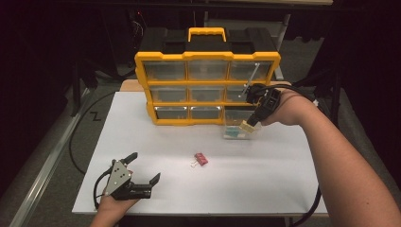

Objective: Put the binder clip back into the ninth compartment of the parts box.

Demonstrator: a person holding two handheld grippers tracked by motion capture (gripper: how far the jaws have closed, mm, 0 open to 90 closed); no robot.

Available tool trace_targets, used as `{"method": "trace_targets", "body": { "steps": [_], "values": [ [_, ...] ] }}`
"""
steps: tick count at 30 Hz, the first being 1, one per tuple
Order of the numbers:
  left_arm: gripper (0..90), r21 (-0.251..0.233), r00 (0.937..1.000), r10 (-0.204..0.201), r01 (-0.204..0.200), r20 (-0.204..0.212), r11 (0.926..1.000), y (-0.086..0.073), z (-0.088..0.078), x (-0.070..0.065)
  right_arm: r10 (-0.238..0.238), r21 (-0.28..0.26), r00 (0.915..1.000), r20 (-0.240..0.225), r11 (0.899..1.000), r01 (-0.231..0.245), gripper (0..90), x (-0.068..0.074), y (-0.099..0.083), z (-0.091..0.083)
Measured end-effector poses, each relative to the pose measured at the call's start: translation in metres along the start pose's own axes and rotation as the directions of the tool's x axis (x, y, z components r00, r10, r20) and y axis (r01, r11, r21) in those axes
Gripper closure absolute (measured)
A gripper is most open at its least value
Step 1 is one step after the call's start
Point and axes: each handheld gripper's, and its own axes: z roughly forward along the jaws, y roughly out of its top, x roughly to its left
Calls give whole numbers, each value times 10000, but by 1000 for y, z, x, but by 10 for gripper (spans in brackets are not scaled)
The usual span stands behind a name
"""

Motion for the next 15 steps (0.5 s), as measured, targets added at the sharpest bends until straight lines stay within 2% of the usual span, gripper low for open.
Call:
{"method": "trace_targets", "body": {
  "steps": [15],
  "values": [
    [3, -31, 10000, -68, 67, -17, 10000, 0, -1, 0, 34, 127, 9999, 112, 9999, -36, 900, -8, 15, 0]
  ]
}}
